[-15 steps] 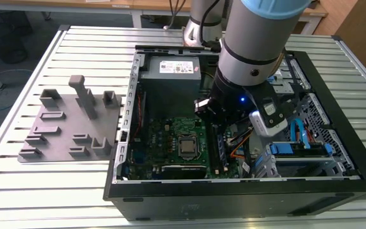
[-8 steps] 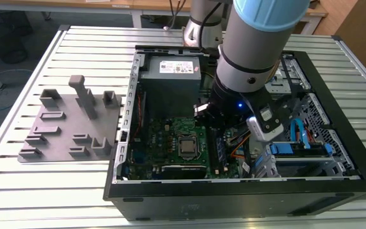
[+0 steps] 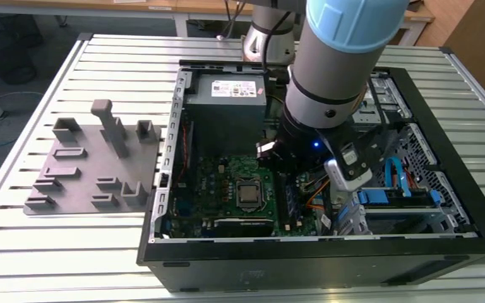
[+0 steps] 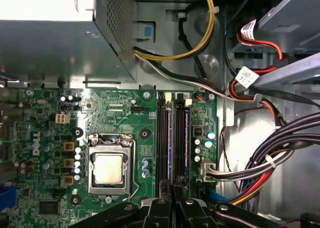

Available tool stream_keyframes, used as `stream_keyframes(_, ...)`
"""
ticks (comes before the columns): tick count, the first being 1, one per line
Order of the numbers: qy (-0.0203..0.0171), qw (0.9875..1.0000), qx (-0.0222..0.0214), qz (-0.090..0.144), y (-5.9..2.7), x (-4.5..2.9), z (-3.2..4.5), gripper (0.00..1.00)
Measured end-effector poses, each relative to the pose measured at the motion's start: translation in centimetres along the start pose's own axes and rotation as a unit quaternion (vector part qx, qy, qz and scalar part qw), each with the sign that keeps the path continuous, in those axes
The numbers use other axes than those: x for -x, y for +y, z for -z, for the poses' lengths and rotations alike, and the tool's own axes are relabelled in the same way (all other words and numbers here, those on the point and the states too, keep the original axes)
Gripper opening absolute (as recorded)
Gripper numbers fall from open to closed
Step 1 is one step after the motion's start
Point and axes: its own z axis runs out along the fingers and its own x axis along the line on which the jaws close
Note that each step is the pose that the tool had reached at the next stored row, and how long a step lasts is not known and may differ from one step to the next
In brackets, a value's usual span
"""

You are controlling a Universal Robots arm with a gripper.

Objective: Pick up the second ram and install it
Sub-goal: 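Insert the second ram into the second slot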

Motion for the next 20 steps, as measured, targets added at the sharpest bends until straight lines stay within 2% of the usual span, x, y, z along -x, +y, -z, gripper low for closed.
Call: stream_keyframes(20, 0.0, 1.0, 0.0, 0.0, -0.06, -0.01, -1.18, 0.13)
